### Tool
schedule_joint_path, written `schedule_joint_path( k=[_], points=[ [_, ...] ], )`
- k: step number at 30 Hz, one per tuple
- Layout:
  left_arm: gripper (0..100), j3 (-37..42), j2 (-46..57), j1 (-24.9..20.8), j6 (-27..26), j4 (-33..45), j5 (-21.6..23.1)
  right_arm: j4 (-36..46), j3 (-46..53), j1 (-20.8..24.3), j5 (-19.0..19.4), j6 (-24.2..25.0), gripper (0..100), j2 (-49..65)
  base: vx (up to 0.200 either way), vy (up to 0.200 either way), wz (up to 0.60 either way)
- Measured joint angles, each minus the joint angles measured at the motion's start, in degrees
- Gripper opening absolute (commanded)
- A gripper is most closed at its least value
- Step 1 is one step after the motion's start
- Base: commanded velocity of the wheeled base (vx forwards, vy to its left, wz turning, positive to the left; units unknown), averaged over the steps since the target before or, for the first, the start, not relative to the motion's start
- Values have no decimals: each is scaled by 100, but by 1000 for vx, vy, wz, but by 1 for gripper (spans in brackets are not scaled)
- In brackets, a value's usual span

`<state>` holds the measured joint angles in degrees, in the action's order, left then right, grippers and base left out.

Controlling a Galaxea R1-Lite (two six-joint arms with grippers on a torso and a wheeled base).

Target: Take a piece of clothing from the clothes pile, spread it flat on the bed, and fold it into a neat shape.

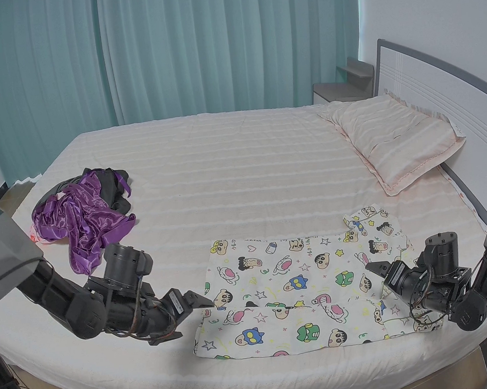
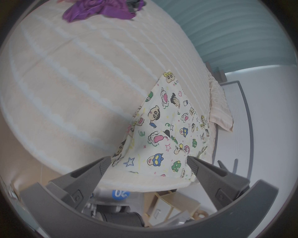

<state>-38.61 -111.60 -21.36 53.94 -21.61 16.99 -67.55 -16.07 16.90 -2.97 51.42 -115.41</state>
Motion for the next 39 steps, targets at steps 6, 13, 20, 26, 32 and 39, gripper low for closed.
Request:
schedule_joint_path(
  k=[6, 13, 20, 26, 32, 39],
  points=[
    [100, 30, -450, -402, -660, -325, -492, -2, 22, 22, 11, 0, 100, 0, 0, 0, 0],
    [100, 24, -785, -505, -1062, -362, -622, -2, 30, 22, 16, 1, 100, 2, 0, 0, 0],
    [100, -12, -898, -516, -1046, -468, -663, -2, 33, 30, 18, 0, 100, 4, 0, 0, 0],
    [100, -37, -1080, -518, -1031, -1033, -813, -2, 34, 29, 16, 1, 100, 4, 0, 0, 0],
    [0, 9, -1231, -568, -1053, -1114, -950, -2, 34, 20, 18, 0, 100, 0, 0, 0, 0],
    [0, 110, -1273, -735, -1064, -892, -1476, -2, 33, 13, 18, 1, 100, -16, 0, 0, 0]
  ],
)
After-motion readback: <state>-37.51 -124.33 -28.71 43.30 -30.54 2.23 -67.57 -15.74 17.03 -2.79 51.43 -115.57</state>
